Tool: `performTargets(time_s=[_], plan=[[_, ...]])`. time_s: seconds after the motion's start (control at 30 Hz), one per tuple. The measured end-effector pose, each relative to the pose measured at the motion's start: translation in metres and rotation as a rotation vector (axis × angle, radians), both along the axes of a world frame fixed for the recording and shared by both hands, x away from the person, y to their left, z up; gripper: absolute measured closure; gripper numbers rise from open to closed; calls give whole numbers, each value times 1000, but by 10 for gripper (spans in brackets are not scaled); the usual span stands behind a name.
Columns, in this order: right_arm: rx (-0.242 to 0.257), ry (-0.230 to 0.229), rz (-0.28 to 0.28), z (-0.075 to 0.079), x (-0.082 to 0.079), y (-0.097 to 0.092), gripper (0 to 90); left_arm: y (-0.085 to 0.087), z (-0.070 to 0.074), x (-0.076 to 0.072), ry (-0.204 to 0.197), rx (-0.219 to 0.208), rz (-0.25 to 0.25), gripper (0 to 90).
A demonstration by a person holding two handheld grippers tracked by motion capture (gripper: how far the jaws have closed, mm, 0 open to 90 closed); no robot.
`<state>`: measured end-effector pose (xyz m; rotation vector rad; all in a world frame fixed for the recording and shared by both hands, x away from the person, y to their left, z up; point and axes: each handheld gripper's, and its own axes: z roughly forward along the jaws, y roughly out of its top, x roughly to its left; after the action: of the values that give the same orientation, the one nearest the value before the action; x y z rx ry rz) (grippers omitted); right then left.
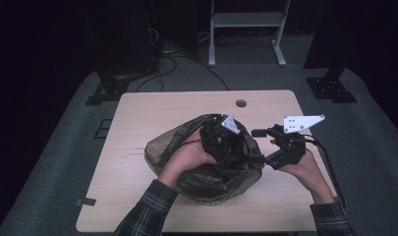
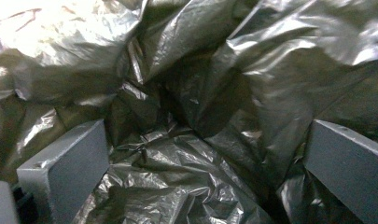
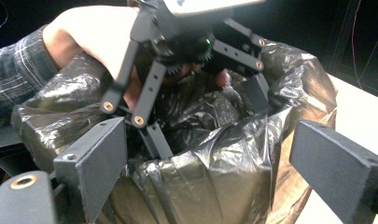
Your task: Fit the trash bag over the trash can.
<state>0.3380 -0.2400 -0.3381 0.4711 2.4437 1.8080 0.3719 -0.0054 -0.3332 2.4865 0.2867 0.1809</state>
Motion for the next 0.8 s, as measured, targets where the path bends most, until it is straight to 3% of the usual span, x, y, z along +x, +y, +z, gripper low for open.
performTargets(time_s=[0.13,0.3,0.5,0.8], plan=[[0,-1,-1,0,0,0,99,-3,-5,4,31,28,-2,0],[-1,-3,-1,1,-1,-1,99,-6,-11,4,35,85,-17,0],[3,-7,-6,2,-1,-3,99,-6,-3,-5,21,51,-38,0],[4,-12,-12,4,-2,-6,99,-14,4,-32,32,92,-111,0]])
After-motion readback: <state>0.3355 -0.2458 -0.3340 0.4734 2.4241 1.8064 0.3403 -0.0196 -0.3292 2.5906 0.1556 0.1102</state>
